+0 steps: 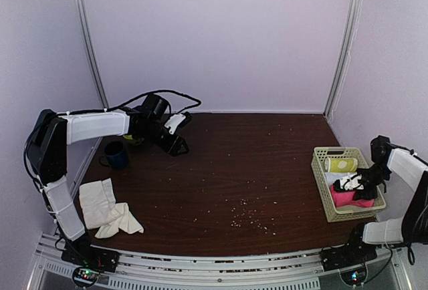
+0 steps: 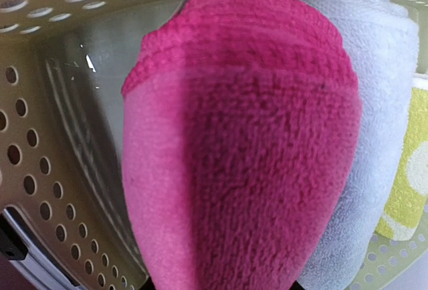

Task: Roll the towels
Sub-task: Place the towel in the bin.

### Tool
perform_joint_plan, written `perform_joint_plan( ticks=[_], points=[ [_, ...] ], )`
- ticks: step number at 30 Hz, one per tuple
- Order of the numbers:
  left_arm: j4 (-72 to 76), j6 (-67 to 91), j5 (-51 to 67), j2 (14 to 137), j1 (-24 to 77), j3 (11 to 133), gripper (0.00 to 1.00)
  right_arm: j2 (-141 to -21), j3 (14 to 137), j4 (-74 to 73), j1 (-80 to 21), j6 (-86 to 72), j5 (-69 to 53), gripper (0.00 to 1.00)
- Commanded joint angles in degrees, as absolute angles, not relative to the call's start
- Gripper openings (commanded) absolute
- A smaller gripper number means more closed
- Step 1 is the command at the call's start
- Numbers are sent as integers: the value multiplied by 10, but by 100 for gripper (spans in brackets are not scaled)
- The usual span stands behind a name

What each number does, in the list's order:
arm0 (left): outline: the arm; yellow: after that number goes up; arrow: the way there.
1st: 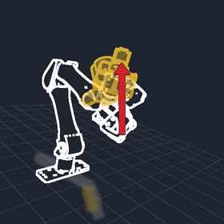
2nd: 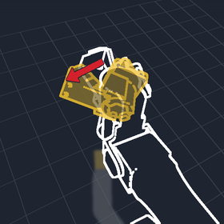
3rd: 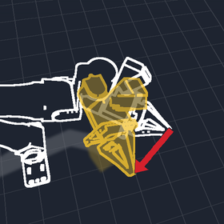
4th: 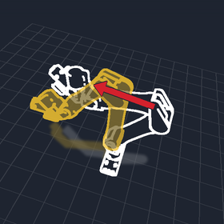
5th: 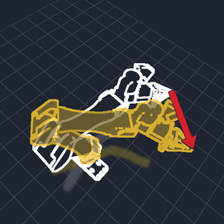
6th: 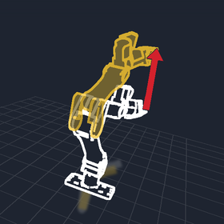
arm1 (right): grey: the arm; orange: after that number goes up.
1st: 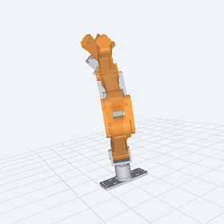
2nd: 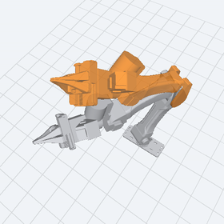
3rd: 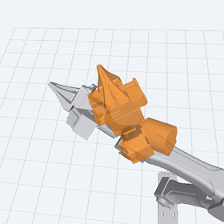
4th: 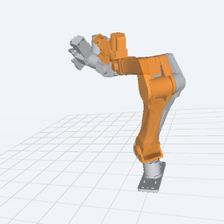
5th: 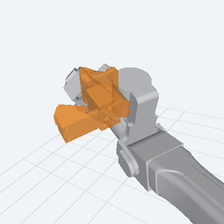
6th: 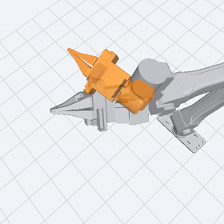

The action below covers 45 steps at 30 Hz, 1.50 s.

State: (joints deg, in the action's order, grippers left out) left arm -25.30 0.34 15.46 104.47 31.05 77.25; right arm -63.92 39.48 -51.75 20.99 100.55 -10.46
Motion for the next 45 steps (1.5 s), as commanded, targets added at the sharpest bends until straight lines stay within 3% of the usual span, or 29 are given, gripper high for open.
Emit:
perform_joint_plan(
  ticks=[1, 9, 18, 23, 31, 38, 45],
  points=[
    [-233, 1, 166, 1049, 305, 774, 50, -665, 383, -464, 207, 1000, -111, 13],
    [-230, 3, 170, 1058, 304, 775, 50, -705, 364, -287, 207, 960, -106, 13],
    [-229, 3, 173, 1066, 303, 775, 50, -729, 375, -217, 207, 950, -164, 14],
    [-229, 5, 178, 1070, 303, 779, 50, -746, 347, -217, 207, 983, -127, 35],
    [-229, 4, 185, 1069, 303, 778, 50, -752, 394, -316, 207, 988, -110, 59],
    [-229, 5, 188, 1063, 302, 776, 50, -726, 432, -412, 207, 996, -85, 70],
    [-235, 4, 197, 1059, 302, 777, 50, -734, 435, -432, 206, 995, -54, 75]
  ],
)
